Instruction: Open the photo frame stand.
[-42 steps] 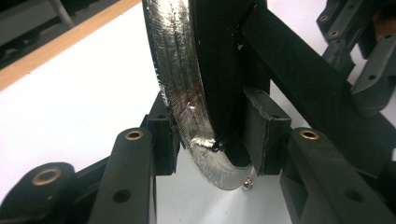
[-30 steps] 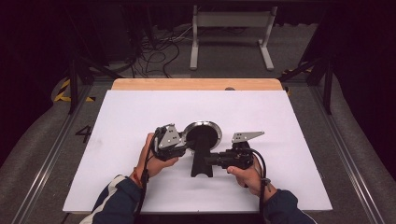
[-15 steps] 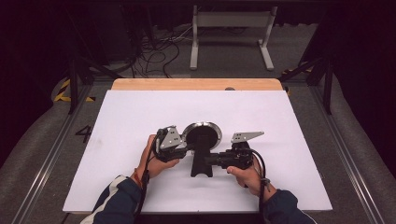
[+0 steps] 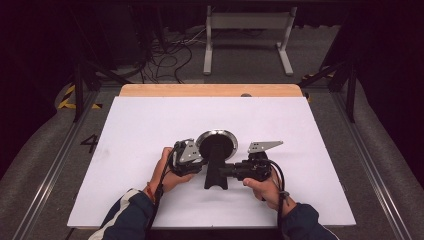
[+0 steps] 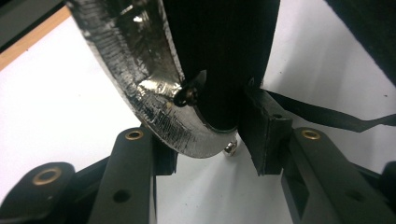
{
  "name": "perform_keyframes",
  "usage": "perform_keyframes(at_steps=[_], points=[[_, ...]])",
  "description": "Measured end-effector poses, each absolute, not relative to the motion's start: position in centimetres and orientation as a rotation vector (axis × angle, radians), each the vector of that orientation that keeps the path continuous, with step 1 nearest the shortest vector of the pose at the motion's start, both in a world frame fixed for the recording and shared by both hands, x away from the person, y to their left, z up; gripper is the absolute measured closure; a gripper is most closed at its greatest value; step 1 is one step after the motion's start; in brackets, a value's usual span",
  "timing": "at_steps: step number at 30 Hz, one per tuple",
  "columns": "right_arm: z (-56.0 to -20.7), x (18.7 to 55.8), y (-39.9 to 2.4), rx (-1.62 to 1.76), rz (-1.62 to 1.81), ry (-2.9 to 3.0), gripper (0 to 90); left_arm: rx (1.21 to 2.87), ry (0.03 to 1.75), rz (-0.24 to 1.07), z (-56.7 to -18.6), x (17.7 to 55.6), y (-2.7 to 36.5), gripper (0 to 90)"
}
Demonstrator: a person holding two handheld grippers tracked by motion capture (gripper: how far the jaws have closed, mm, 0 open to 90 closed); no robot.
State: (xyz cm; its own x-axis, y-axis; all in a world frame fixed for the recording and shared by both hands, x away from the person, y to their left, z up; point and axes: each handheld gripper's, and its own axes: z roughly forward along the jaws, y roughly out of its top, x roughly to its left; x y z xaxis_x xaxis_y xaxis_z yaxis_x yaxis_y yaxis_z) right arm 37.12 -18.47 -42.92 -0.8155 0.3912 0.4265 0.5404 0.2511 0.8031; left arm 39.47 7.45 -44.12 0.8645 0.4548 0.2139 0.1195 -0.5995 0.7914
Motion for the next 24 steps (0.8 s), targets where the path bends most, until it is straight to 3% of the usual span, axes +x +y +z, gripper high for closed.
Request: perform_keyframes(at_steps=[14, 24], points=[[-43.33, 37.61, -18.74, -0.969, -1.584, -2.416, 76.0, 2.197, 0.447, 0.653, -44.34, 39.88, 6.44, 61.8], [-43.54, 37.54, -18.49, -0.991, -1.547, -2.48, 77.5, 2.201, 0.453, 0.649, -44.45, 39.91, 6.53, 64.0]])
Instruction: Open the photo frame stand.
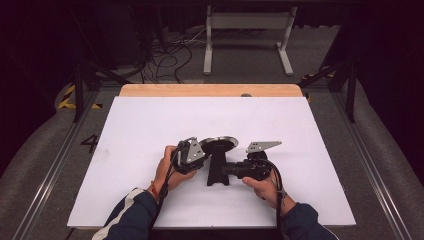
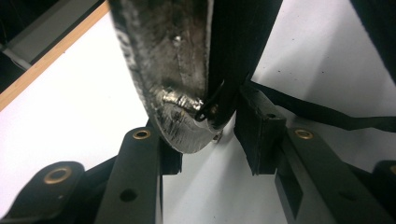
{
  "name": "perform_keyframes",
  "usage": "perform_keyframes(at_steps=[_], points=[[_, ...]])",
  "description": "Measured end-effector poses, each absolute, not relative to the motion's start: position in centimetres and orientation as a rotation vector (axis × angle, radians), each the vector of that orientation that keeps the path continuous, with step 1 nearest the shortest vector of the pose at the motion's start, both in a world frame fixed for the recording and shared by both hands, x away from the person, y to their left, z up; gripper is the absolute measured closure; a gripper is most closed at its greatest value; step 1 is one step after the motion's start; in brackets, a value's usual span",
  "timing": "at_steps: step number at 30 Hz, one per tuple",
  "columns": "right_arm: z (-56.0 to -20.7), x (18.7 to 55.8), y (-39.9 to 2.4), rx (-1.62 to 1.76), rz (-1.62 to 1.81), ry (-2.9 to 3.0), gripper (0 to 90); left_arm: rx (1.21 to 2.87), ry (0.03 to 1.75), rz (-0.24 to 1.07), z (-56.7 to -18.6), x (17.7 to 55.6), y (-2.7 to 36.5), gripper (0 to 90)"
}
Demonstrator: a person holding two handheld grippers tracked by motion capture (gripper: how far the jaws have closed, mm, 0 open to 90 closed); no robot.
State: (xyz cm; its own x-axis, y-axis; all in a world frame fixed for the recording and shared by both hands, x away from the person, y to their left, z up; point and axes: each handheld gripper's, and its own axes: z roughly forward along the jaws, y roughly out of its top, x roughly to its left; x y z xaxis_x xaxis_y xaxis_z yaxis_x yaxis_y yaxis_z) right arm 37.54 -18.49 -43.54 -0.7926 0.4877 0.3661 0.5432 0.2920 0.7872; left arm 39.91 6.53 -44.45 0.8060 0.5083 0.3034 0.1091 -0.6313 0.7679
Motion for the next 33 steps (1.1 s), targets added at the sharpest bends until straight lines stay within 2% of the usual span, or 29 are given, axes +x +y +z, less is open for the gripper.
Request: perform_keyframes(at_steps=[33], points=[[-43.6, 37.4, -18.4, -0.977, -1.535, -2.513, 77.7, 2.192, 0.475, 0.555, -44.8, 40.1, 8.0, 67.2]])
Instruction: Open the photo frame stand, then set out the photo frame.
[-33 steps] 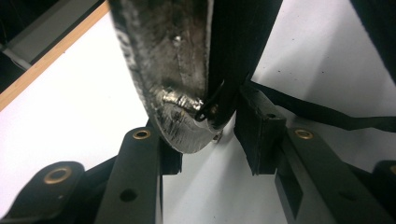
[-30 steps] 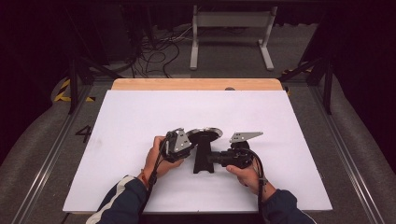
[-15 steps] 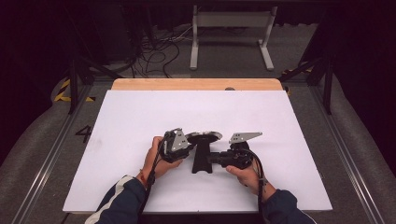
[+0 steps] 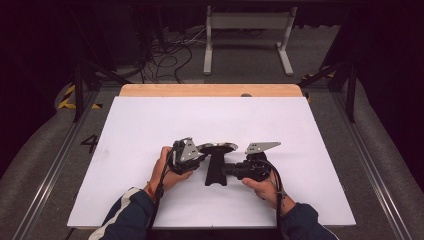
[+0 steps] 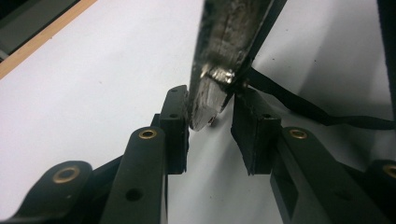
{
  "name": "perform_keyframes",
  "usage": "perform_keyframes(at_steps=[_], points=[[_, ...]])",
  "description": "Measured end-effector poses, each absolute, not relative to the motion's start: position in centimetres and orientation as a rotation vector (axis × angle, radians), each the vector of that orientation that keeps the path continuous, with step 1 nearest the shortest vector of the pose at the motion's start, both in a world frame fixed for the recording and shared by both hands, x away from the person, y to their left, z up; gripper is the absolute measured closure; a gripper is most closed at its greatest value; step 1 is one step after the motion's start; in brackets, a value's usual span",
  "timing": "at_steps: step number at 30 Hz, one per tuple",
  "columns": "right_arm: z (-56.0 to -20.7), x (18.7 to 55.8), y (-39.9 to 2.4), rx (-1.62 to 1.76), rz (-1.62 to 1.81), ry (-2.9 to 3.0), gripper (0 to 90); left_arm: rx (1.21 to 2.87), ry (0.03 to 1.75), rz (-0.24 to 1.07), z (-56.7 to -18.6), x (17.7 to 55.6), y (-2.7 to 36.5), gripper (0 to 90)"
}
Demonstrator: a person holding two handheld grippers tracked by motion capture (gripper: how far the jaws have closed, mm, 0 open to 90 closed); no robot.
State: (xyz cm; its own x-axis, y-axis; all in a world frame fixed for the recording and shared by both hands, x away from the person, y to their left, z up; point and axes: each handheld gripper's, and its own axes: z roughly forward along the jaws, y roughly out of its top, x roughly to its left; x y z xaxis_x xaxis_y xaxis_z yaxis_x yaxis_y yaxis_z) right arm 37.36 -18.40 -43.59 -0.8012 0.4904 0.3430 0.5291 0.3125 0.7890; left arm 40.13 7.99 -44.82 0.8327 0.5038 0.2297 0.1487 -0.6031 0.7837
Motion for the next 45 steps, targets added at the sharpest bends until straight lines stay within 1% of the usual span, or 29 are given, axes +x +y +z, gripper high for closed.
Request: perform_keyframes(at_steps=[10, 19, 33, 38, 45], points=[[-42.6, 36.9, -19.0, -0.995, -1.589, -2.554, 74.5, 2.193, 0.424, 0.532, -44.6, 40.1, 8.3, 66.6], [-41.2, 35.8, -19.1, -1.02, -1.636, -2.672, 75.2, 2.182, 0.41, 0.523, -44.3, 40.1, 8.6, 64.9], [-40.1, 34.2, -19.3, -1.034, -1.739, -2.742, 85.5, 2.159, 0.415, 0.518, -43.8, 40.1, 9.0, 64.9], [-39.8, 33.6, -19.0, -1.026, -1.778, -2.768, 90.0, 2.149, 0.419, 0.508, -43.8, 40.2, 9.1, 66.3], [-39.7, 32.8, -18.3, -1.001, -1.791, -2.821, 90.0, 2.149, 0.419, 0.507, -43.9, 40.0, 8.8, 70.1]])
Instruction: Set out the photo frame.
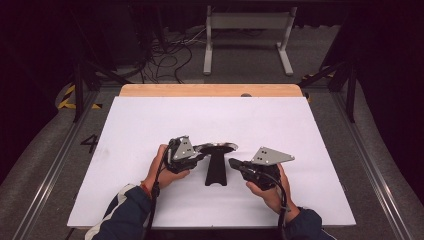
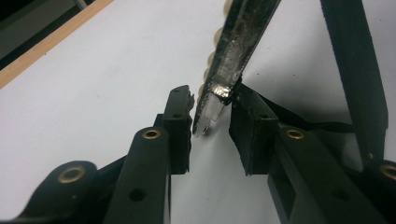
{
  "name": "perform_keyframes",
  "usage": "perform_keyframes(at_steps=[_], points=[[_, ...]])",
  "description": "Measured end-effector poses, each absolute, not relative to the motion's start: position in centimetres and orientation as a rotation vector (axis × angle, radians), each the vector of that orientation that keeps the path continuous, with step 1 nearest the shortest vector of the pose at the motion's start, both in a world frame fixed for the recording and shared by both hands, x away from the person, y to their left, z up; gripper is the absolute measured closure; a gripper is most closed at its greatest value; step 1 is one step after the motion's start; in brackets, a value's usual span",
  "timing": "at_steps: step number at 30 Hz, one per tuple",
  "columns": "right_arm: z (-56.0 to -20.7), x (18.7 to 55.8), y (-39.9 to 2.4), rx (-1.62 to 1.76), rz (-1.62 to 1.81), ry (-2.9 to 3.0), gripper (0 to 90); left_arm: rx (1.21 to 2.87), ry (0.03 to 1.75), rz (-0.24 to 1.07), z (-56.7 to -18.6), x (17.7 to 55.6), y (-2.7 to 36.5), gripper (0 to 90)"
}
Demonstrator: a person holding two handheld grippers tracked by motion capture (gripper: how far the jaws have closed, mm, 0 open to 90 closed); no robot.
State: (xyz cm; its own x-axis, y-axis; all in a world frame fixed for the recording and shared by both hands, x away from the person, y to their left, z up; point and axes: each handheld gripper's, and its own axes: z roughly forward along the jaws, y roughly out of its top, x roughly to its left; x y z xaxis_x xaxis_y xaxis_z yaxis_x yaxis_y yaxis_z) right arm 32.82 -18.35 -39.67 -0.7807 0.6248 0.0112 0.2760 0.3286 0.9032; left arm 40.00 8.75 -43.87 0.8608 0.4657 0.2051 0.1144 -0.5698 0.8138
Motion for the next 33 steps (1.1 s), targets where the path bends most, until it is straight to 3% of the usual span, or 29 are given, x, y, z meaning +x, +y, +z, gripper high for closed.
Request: perform_keyframes(at_steps=[9, 23, 33], points=[[-40.0, 31.4, -15.6, 0.717, 1.417, 2.268, 90.0, 2.145, 0.426, 0.51, -44.0, 40.0, 8.6, 70.3], [-43.7, 31.1, -9.3, 0.739, 1.267, 2.335, 90.0, 2.147, 0.442, 0.516, -43.9, 39.9, 8.5, 70.5], [-44.9, 31.8, -8.8, 0.844, 1.152, 2.344, 90.0, 2.151, 0.449, 0.515, -43.9, 39.8, 8.5, 70.5]])
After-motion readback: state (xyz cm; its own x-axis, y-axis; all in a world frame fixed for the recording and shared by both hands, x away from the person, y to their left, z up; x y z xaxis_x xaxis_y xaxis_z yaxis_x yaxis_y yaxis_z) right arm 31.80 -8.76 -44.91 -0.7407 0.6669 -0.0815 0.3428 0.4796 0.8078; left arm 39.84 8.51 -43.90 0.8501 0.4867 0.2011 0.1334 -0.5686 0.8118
